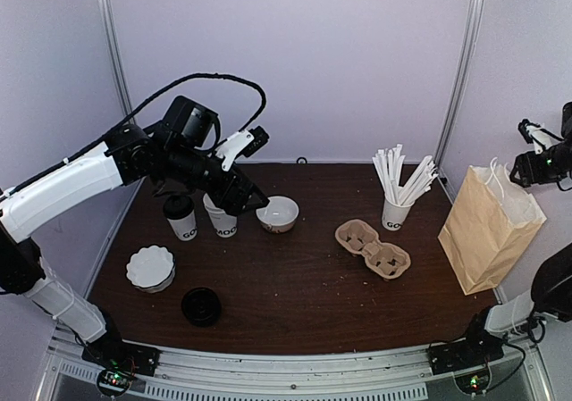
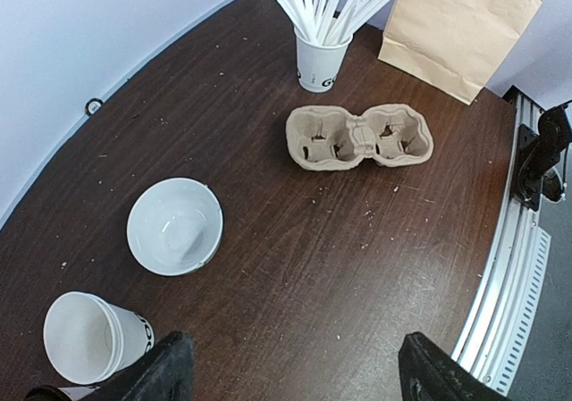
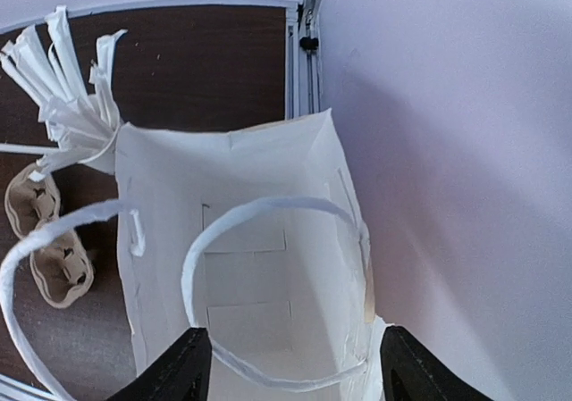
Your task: Pack the takeout coffee
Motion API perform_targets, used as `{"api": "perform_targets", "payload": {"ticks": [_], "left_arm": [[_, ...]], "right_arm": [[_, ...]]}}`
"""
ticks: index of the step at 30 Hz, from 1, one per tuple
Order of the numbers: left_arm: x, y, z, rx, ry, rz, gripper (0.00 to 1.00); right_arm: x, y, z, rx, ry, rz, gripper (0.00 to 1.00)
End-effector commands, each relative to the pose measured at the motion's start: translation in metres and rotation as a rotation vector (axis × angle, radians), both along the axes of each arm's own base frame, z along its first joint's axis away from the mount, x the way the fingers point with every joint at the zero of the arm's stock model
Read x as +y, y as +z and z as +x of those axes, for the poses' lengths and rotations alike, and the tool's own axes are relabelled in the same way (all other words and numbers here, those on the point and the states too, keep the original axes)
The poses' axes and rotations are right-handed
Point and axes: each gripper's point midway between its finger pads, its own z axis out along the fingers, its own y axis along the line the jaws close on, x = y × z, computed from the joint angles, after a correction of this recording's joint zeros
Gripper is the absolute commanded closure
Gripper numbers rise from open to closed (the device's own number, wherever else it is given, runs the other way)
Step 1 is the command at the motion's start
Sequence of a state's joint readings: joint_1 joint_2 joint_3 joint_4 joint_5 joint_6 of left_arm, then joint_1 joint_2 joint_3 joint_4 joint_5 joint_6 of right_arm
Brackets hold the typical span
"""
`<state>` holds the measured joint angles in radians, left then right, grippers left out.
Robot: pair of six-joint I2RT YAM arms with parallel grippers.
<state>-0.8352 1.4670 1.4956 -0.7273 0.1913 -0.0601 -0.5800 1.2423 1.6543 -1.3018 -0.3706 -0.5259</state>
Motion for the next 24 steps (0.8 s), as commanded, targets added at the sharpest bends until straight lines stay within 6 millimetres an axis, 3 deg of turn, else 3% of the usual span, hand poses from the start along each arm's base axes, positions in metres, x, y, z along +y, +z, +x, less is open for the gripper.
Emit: {"api": "perform_targets", "payload": {"ticks": [1,5,10,24], "left_arm": [[0.000,0.012,-0.004,-0.032,-0.022,-0.024,0.17],[-0.002,0.008,-0.003,-0.024,-0.024,-0.021,0.17],[-0.003,0.005,-0.004,-0.017,-0.032,-0.018,0.17],[-0.011,0.000,-0.004,-0.007,-0.076,-0.004,0.17]], "right_arm": [[0.019,-0.011,-0.024,0.091,0.095,0.023,0.30],[0.014,-0.025,-0.026,0.144,0.082,0.020,0.29],[-0.007,-0.027,-0.015,0.169,0.039,-0.018,0.29],[-0.013,-0.043,0.008,0.204,0.086,0.042,0.33]]}}
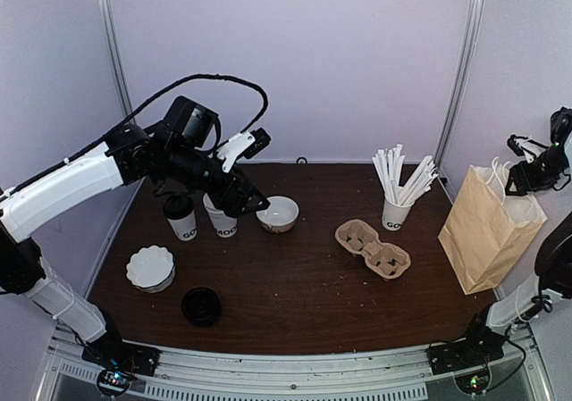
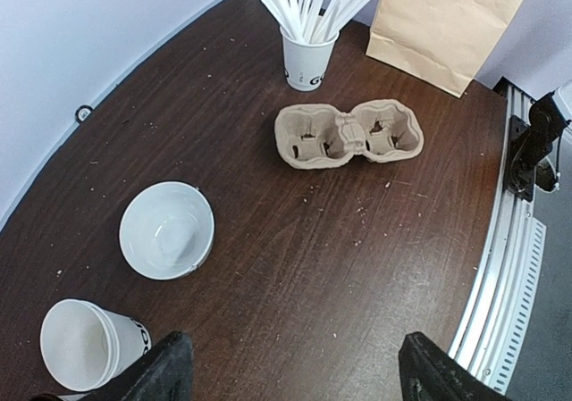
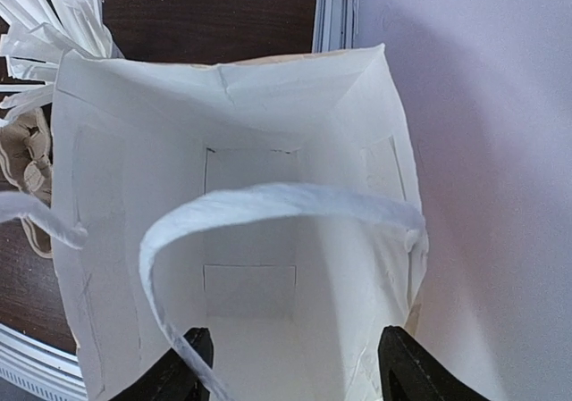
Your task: Pack the takeout coffee
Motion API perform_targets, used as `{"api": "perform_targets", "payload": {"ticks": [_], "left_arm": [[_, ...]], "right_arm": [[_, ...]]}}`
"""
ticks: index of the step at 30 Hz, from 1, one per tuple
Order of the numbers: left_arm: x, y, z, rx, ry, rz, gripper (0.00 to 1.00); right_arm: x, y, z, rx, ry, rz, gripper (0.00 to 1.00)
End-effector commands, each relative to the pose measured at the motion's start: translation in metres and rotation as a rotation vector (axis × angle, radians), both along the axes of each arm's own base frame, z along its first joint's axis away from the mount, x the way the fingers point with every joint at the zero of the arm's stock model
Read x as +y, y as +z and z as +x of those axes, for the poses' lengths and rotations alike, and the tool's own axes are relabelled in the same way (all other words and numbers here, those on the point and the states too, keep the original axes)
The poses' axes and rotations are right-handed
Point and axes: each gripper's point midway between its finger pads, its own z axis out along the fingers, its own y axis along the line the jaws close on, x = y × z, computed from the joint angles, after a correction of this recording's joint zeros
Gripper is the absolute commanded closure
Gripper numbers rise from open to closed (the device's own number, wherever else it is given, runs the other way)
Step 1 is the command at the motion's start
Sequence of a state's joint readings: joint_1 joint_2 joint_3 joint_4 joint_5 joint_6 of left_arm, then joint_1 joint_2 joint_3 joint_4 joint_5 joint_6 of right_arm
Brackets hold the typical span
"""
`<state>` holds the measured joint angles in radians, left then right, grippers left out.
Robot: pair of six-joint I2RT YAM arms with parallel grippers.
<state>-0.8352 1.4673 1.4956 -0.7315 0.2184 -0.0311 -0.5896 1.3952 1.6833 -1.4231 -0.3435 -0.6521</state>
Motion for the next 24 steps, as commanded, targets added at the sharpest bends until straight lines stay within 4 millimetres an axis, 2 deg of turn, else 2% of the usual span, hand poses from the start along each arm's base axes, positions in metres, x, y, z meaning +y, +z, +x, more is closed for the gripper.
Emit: {"api": "perform_targets", "payload": {"ticks": [1,6,8,11,14,16,19,22,24], "left_arm": [[-0.010,0.000,0.001,0.005,-0.038,0.000,0.17],[-0.013,-0.007,0.002,0.039,-0.033,0.021,0.17],[-0.013,-0.007,0.000,0.057,-0.027,0.012,0.17],[-0.011,-0.006,-0.002,0.070,-0.016,0.004,0.17],[-0.010,-0.006,-0.001,0.076,-0.001,0.003,0.17],[-0.011,-0.005,-0.001,0.079,0.000,-0.003,0.17],[-0.011,0.001,0.000,0.075,0.003,-0.014,0.17],[-0.012,0.009,0.000,0.075,0.006,-0.027,0.17],[-0.012,0.014,0.000,0.073,0.009,-0.029,0.17]], "right_arm": [[-0.004,0.005,0.008,-0.025,0.008,-0.007,0.34],[-0.010,0.001,0.016,-0.032,0.016,-0.020,0.39],[-0.007,0.004,0.016,-0.051,0.029,-0.022,0.46],[-0.002,0.014,0.011,-0.084,0.041,-0.039,0.54],[0.003,0.033,0.004,-0.155,0.044,-0.091,0.61],[0.005,0.037,0.001,-0.185,0.044,-0.113,0.73],[0.006,0.038,0.000,-0.197,0.049,-0.120,0.98],[0.005,0.040,0.000,-0.202,0.044,-0.122,1.00],[0.007,0.049,-0.002,-0.227,0.041,-0.137,1.00]]}}
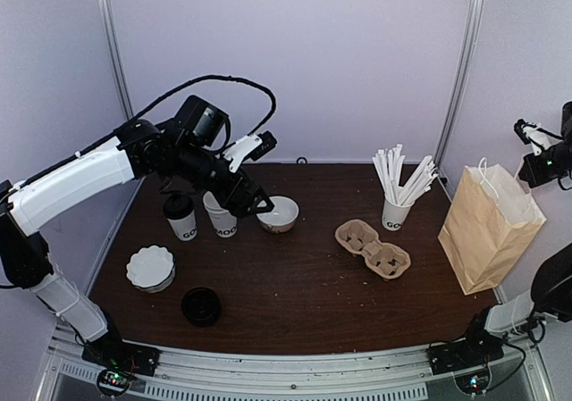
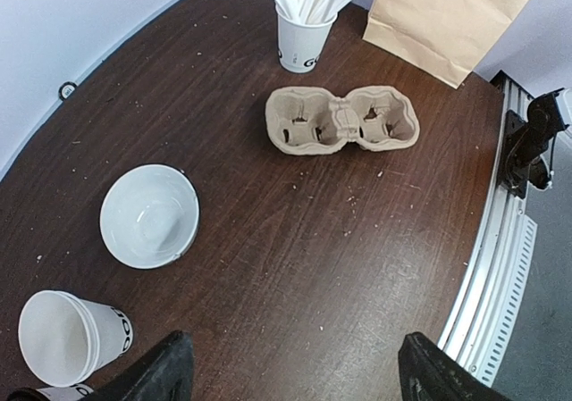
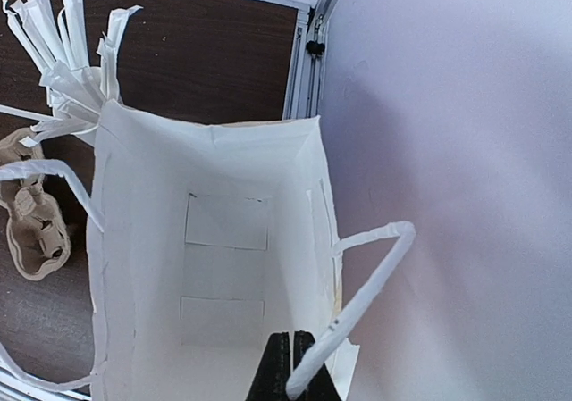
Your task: Pack the takeout coffee
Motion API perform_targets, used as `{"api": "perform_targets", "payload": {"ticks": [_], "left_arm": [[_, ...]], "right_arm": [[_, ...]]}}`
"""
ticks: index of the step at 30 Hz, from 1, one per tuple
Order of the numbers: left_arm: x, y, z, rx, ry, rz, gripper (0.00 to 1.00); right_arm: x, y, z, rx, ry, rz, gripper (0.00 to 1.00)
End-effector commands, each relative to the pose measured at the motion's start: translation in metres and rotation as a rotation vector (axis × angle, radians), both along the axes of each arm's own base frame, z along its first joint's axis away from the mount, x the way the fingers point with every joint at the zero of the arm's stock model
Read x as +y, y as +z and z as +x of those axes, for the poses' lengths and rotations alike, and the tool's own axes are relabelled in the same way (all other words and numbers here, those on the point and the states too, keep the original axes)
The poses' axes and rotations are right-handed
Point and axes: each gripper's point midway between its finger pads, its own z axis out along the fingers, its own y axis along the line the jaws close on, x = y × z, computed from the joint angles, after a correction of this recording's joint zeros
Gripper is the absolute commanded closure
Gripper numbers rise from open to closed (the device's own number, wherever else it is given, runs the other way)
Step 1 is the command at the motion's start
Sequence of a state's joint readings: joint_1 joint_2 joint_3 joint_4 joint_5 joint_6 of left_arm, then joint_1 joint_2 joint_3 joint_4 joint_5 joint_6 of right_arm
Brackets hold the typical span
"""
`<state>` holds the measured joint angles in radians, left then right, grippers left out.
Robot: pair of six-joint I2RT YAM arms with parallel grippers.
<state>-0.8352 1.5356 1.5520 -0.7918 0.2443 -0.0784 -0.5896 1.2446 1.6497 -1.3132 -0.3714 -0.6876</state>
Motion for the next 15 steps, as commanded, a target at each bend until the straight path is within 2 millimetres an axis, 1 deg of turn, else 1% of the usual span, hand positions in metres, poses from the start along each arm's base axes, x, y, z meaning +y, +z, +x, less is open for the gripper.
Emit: {"api": "perform_targets", "payload": {"ticks": [1,3,5,10,15], "left_arm": [[-0.004,0.030,-0.001,-0.023,0.001,-0.056,0.17],[-0.003,0.034,-0.001,-0.027,0.007,-0.058,0.17],[-0.003,0.038,-0.001,-0.025,0.008,-0.062,0.17],[-0.001,0.050,0.001,-0.026,0.023,-0.058,0.17],[0.001,0.067,0.002,-0.023,0.047,-0.064,0.17]], "right_arm": [[-0.001,0.012,0.002,-0.050,-0.003,-0.020,1.00],[0.005,0.028,-0.003,-0.097,-0.001,-0.033,1.00],[0.014,0.045,-0.008,-0.156,0.009,-0.032,1.00],[0.049,0.080,-0.024,-0.285,0.066,0.022,1.00],[0.079,0.118,-0.047,-0.412,0.111,0.030,1.00]]}}
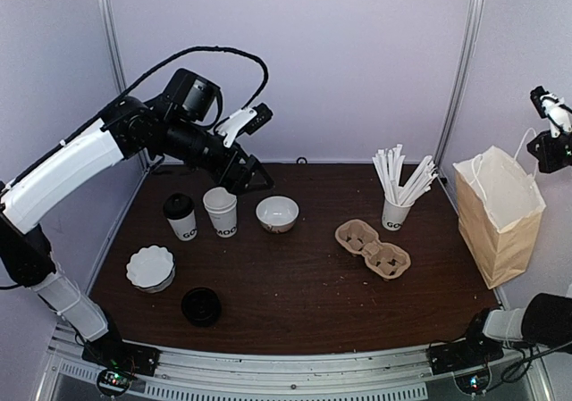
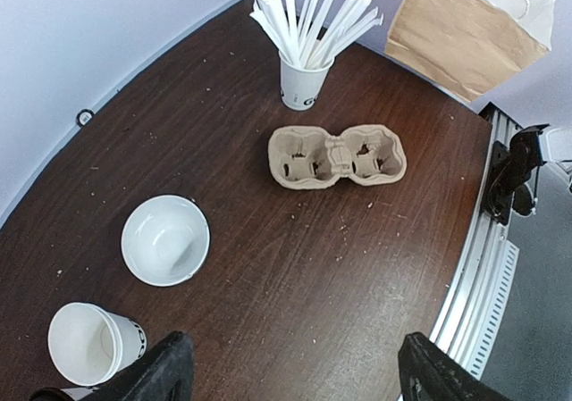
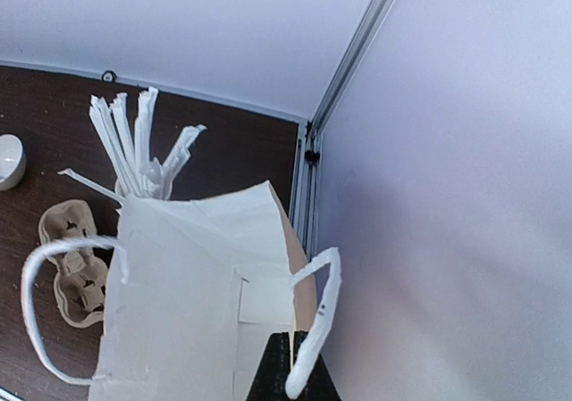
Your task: Pack the takeout coffee
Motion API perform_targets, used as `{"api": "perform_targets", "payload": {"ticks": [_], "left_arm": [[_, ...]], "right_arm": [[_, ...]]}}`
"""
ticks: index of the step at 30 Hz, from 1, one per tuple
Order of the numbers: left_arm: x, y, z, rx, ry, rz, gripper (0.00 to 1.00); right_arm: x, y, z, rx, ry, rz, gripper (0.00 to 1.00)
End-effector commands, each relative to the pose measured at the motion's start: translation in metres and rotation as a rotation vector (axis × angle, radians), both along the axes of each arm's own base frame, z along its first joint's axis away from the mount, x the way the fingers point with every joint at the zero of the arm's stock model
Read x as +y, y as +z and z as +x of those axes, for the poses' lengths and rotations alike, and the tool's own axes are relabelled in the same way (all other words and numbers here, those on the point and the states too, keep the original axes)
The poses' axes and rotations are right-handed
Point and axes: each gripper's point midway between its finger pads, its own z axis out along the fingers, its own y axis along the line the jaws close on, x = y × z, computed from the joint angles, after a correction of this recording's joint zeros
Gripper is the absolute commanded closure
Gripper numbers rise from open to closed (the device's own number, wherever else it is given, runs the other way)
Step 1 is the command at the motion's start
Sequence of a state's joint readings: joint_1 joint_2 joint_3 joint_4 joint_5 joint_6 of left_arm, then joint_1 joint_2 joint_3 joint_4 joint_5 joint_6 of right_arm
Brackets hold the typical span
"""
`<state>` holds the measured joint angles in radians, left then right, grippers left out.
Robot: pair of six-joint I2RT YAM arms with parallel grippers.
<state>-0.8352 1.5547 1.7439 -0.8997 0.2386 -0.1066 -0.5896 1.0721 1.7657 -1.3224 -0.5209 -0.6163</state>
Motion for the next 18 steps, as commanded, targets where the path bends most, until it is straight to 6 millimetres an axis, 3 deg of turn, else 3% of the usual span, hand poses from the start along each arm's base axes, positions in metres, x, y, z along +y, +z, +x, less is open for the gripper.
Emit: {"api": "perform_targets", "payload": {"ticks": [1,8,11,18], "left_arm": [[0.001,0.016,0.001,0.007,0.031,-0.013,0.17],[0.007,0.034,-0.003,0.006,0.066,-0.064,0.17],[0.014,0.041,-0.007,-0.009,0.070,-0.072,0.17],[0.049,0.052,-0.013,-0.110,0.124,-0.015,0.17]], "right_arm": [[0.035,0.040,-0.021,-0.138,0.068,0.038,1.00],[0.084,0.088,-0.053,-0.276,0.207,0.053,1.00],[0.116,0.106,-0.070,-0.339,0.329,0.093,1.00],[0.172,0.139,-0.104,-0.458,0.575,0.195,1.00]]}}
